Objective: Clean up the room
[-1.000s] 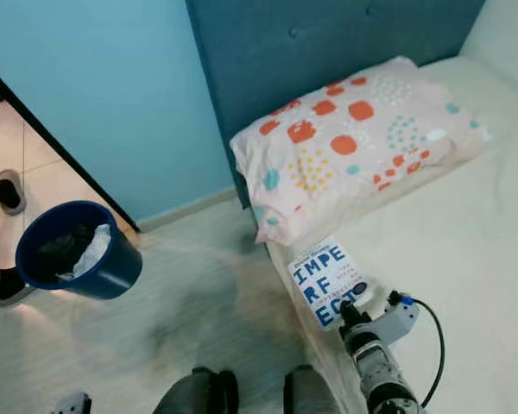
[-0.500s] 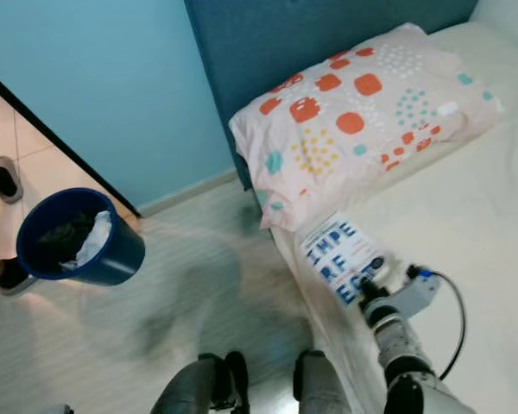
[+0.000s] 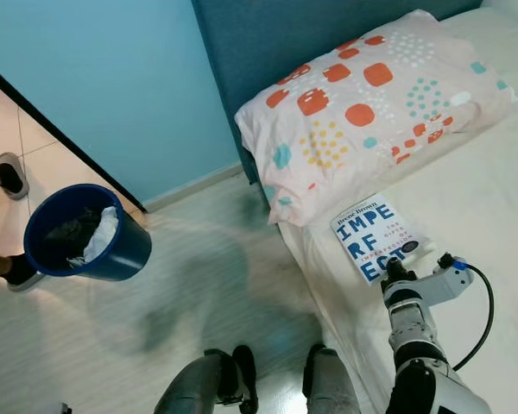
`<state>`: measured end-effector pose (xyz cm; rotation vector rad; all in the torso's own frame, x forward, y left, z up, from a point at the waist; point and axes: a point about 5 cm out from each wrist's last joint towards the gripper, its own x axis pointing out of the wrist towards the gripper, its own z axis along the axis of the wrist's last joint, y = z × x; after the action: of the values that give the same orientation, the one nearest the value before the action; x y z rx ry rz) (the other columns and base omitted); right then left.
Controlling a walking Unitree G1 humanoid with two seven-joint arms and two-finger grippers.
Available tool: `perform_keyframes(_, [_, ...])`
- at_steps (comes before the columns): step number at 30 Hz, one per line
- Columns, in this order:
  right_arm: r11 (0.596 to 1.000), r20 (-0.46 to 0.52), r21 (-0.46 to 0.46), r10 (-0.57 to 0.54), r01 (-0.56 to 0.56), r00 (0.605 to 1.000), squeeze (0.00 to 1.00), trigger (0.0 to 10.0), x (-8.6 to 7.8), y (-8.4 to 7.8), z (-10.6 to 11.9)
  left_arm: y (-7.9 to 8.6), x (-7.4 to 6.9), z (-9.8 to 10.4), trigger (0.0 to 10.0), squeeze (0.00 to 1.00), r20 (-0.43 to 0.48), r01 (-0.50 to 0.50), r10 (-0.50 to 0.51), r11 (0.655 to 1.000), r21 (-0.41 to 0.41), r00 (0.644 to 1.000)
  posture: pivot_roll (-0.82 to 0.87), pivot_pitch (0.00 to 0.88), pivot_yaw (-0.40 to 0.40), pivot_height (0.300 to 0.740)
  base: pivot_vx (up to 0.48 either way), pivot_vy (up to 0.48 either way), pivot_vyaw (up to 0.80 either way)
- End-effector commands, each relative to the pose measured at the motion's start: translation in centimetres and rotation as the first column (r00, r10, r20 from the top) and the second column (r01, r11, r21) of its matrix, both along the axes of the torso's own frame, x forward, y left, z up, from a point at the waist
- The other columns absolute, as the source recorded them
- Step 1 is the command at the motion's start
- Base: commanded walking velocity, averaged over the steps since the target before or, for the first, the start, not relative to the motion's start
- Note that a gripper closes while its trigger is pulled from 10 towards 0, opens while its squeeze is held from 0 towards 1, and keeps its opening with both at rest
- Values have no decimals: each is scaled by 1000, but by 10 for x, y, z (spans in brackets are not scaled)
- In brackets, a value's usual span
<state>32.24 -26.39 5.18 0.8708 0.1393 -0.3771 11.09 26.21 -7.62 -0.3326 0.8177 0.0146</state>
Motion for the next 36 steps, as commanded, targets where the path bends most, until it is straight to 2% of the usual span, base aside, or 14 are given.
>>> perform_keyframes(1, [998,-88,15,55,-54,995,0,10000,-9,15,-20,1,-26,-7,10000,0,-80,-20,19,1000,-11,997,101,459,103,684,0,0,0])
perform_keyframes(4, [996,-93,3,92,-92,991,0,10000,-9,20,-22,-1,-29,-8,10000,0,-87,-18,17,1000,-14,996,99,459,103,684,0,0,0])
perform_keyframes(5, [996,-95,-8,91,-92,991,47,10000,-9,19,-22,-1,-30,-9,10000,0,-89,-17,16,1000,-15,996,100,459,103,684,0,0,0])
perform_keyframes(6, [996,-93,-20,86,-88,992,47,10000,-10,17,-21,-2,-31,-9,10000,0,-91,-17,15,1000,-15,996,100,461,102,684,0,0,0])
perform_keyframes(7, [996,-86,-27,77,-80,993,365,10000,-10,14,-19,-2,-31,-9,10000,0,-93,-17,15,1000,-16,996,98,462,103,684,0,0,0])
perform_keyframes(8, [997,-75,-34,63,-65,995,518,10000,-10,8,-17,-2,-32,-9,10000,0,-95,-17,16,1000,-18,995,95,462,103,684,0,0,0])
perform_keyframes(9, [997,-75,-34,63,-65,995,518,10000,-10,8,-17,-2,-32,-9,10000,0,-95,-17,16,1000,-18,995,95,462,103,684,0,0,0])
perform_keyframes(10, [997,-72,-34,60,-62,996,969,10000,-10,7,-17,-2,-32,-9,10000,0,-95,-18,16,1000,-18,995,95,462,103,684,0,0,0])
perform_keyframes(12, [997,-58,-55,48,-51,997,1000,10000,-8,0,-11,-3,-32,-10,10000,0,-98,-18,16,1000,-20,995,88,462,100,684,0,0,0])
perform_keyframes(16, [996,-49,-88,17,-21,999,1000,10000,-6,-10,-3,-7,-27,-10,10000,0,-94,-18,15,999,-28,995,82,458,95,684,0,0,0])
perform_keyframes(22, [993,-49,-119,-18,12,999,1000,10000,-4,-17,3,-12,-20,-11,10000,0,-87,-23,19,999,-38,996,72,435,87,684,0,0,0])
perform_keyframes(24, [993,-49,-119,-18,12,999,1000,10000,-4,-17,3,-12,-20,-11,10000,0,-87,-23,19,999,-38,996,72,435,87,684,0,0,0])
perform_keyframes(32, [989,-123,-150,-4,-15,992,976,10000,-6,-11,-3,-24,0,-13,10000,0,-84,-40,35,997,-63,996,34,348,52,684,0,0,0])
perform_keyframes(36, [986,-142,-161,8,-31,990,957,10000,-7,-7,-7,-25,2,-14,10000,0,-87,-49,43,997,-60,995,26,326,46,684,0,0,0])
